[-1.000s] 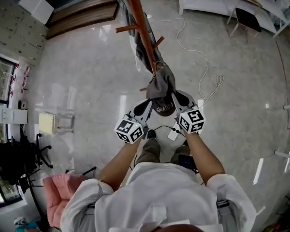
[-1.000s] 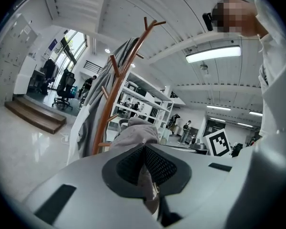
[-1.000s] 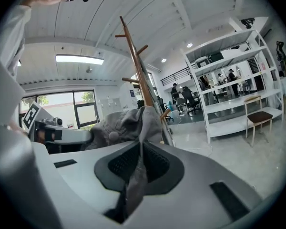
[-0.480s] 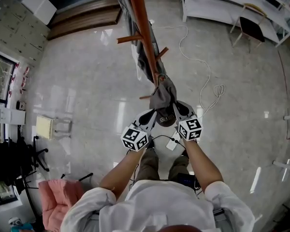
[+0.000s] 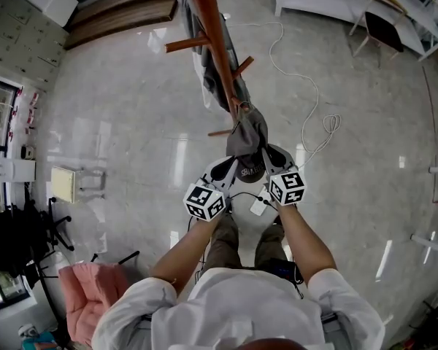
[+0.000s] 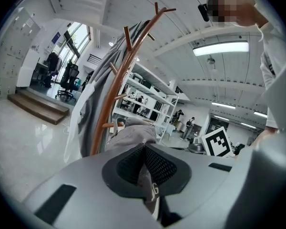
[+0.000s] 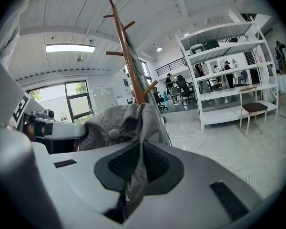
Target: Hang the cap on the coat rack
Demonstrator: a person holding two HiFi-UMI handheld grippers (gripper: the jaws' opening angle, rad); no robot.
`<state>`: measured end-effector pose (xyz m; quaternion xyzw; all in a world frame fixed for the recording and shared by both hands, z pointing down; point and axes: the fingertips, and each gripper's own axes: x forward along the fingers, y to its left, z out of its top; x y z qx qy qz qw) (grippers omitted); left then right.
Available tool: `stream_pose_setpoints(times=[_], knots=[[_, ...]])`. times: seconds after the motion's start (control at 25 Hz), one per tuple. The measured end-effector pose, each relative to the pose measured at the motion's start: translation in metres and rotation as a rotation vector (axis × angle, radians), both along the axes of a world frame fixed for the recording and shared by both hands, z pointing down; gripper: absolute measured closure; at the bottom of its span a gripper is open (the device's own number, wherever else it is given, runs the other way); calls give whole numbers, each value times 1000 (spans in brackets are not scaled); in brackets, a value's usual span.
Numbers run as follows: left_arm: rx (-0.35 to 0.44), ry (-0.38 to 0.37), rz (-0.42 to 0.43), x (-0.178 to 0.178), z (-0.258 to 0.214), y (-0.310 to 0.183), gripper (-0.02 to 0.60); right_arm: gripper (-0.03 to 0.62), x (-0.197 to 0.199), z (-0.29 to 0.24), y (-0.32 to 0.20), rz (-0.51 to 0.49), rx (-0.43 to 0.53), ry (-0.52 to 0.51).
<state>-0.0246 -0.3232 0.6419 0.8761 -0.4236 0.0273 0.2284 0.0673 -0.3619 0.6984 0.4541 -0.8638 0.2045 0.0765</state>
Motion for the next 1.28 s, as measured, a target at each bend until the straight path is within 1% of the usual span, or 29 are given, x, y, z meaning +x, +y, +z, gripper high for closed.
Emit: stream_pose_setpoints(times=[0.36, 0.6, 0.88, 1.12, 1.28], knots=[[-41, -3, -24, -1, 24, -11, 558, 559, -8, 33, -18, -2, -48, 14], [-61, -52, -18, 5, 48, -25, 558, 559, -10, 57, -31, 3, -84, 66], [-90, -83, -38, 2, 72, -38, 558, 559, -15, 80, -47, -25, -109, 143], [-106, -111, -58, -6, 92, -56, 558, 559, -19, 92, -65, -15, -132, 139], [-145, -126, -91, -12, 112, -68, 558, 559, -22, 104, -74, -19, -159, 155]])
